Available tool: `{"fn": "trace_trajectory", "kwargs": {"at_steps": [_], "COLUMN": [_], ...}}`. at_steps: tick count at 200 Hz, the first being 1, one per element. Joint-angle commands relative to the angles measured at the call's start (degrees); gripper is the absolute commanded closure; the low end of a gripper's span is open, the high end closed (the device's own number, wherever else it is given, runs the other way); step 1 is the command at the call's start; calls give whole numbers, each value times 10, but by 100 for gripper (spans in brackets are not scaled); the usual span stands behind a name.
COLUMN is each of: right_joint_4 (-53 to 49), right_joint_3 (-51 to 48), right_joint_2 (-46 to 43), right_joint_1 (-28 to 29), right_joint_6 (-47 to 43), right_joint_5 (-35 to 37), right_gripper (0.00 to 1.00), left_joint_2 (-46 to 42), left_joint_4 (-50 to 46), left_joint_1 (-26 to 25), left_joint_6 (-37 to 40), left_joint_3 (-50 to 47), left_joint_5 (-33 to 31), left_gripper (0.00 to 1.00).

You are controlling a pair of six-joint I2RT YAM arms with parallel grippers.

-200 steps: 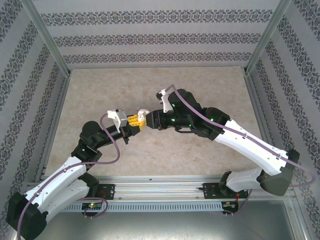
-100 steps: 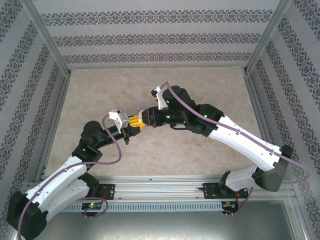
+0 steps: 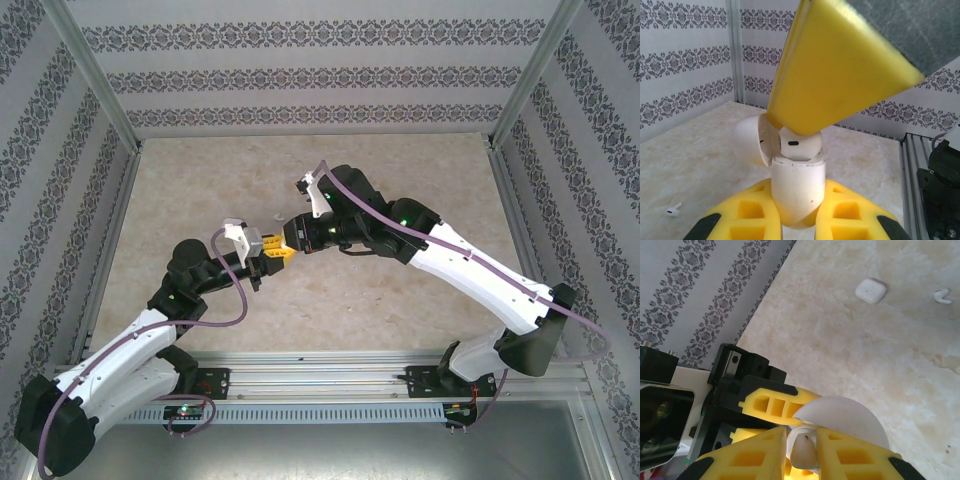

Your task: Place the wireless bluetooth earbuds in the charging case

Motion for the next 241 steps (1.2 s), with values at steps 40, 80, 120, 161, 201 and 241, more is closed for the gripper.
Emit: {"fn": "trace_trajectory", "kwargs": {"at_steps": [40,80,120,161,201,241], "right_joint_4": [-24,-48,-76,-81,-86,-103], "right_joint_3": [20,24,31,32,47,67], "right_joint_2": [1,7,10,8,12,21], "right_joint_1": [-3,-6,-10,-15,-16,-16], "right_joint_6": [-39,-69,-100,-138,-186,-226], "right_joint_5": [-43,-60,-57,-67,-88,-99], "right_gripper": [81,74,76,80,83,87], "left_joint_2": [7,9,7,4,9,11], "left_joint_4": [28,37,40,42,45,50], "left_joint_1": [-6,-6,-6,-6,-6,-6], "left_joint_6": [-33,-46,-57,-68,-86,-102], "left_joint_3": [11,12,14,16,19,20], "left_joint_5": [41,48,54,62,80,91], "left_gripper": [100,100,100,100,100,100]}}
